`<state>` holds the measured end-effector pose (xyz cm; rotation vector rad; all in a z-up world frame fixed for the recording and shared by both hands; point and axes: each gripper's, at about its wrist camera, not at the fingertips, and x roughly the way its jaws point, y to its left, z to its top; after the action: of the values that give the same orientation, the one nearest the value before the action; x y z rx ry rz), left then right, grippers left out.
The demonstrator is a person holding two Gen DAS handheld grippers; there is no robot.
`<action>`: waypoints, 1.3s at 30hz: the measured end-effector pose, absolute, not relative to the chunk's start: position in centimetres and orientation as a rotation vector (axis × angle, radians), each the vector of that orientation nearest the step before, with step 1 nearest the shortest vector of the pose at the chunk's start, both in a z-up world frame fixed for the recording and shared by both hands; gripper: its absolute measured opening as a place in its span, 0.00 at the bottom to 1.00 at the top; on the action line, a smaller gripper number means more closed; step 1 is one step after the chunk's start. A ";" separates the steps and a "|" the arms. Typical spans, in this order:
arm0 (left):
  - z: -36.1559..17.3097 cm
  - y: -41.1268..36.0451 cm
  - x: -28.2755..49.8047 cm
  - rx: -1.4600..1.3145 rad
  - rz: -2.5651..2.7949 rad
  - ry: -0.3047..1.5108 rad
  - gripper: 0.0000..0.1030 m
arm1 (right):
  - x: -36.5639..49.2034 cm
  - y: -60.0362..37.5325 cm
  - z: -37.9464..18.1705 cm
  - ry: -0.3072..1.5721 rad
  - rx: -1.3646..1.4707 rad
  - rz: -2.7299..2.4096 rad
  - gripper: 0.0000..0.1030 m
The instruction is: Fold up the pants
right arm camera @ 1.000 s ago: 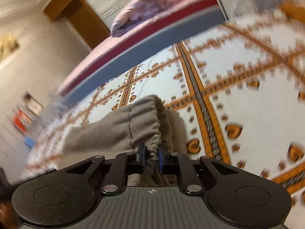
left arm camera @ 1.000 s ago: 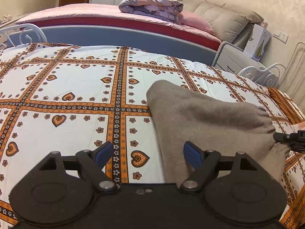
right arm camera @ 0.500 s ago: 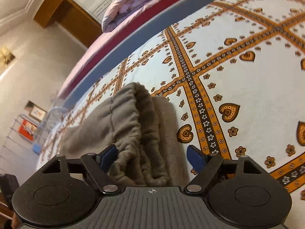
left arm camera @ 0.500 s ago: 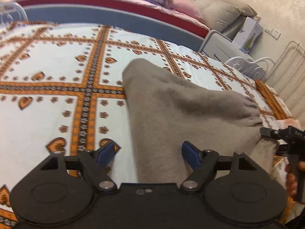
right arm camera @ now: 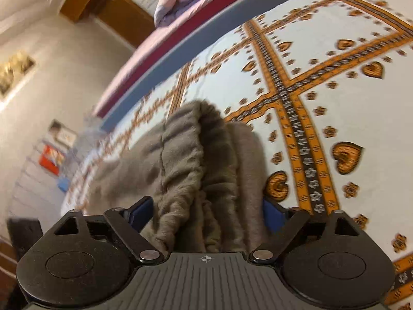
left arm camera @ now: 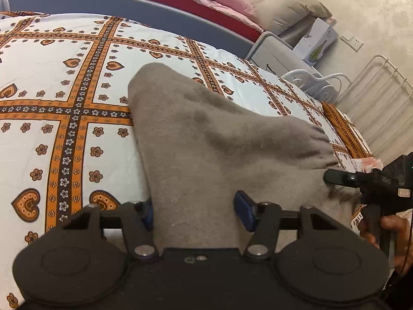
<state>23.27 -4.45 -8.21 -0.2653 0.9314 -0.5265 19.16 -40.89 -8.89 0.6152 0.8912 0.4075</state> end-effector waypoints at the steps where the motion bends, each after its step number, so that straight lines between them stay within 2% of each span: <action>1: -8.2 -4.3 23.2 -0.266 -0.521 0.921 0.36 | 19.2 -40.4 -8.9 0.893 0.600 0.424 0.97; 2: -8.1 -4.1 23.1 -0.272 -0.517 0.915 0.31 | 19.2 -39.9 -8.8 0.895 0.582 0.430 0.97; 4: -7.6 -4.1 22.7 -0.244 -0.515 0.891 0.25 | 19.0 -38.9 -8.5 0.902 0.522 0.432 0.55; 6: -6.9 -4.4 22.2 -0.221 -0.508 0.870 0.15 | 18.5 -38.2 -7.9 0.888 0.484 0.436 0.50; 7: -6.5 -4.4 22.0 -0.217 -0.506 0.859 0.14 | 18.1 -38.0 -7.5 0.873 0.468 0.439 0.48; 16: -0.6 -0.2 21.4 -0.263 -0.479 0.705 0.12 | 16.3 -34.1 -1.7 0.721 0.367 0.545 0.46; 23: 0.8 3.1 29.2 -0.214 -0.387 0.673 0.14 | 21.5 -26.9 0.6 0.700 0.413 0.622 0.47; 24: 0.0 3.3 30.7 -0.210 -0.355 0.678 0.24 | 22.7 -25.7 0.3 0.707 0.424 0.611 0.52; 25: -1.0 3.3 31.9 -0.187 -0.301 0.686 0.32 | 23.9 -24.9 -0.3 0.718 0.422 0.587 0.64; 26: -2.1 3.2 32.8 -0.132 -0.209 0.703 0.46 | 24.9 -24.2 -1.1 0.723 0.389 0.542 0.71; 27: -3.4 3.1 33.4 -0.072 -0.116 0.739 0.43 | 25.9 -23.7 -2.4 0.732 0.324 0.442 0.73; 28: -4.3 3.2 33.5 -0.039 -0.075 0.780 0.43 | 26.2 -23.6 -3.3 0.752 0.270 0.366 0.72; 34: -5.1 1.9 29.4 -0.010 -0.098 0.722 0.45 | 23.1 -23.8 -3.4 0.653 0.217 0.393 0.72; 35: -5.6 1.5 29.3 0.005 -0.083 0.722 0.48 | 23.2 -23.3 -3.5 0.661 0.216 0.409 0.72; 36: -6.1 1.3 29.4 0.021 -0.064 0.715 0.56 | 23.3 -22.6 -3.7 0.672 0.199 0.411 0.72; 39: -6.5 1.6 28.8 0.035 -0.040 0.691 0.62 | 24.5 -21.1 -6.3 0.786 0.107 0.358 0.74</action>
<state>28.82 1.61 -6.45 0.0353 0.6909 -0.0395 24.48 -21.13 -6.31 0.1068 0.7856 0.3584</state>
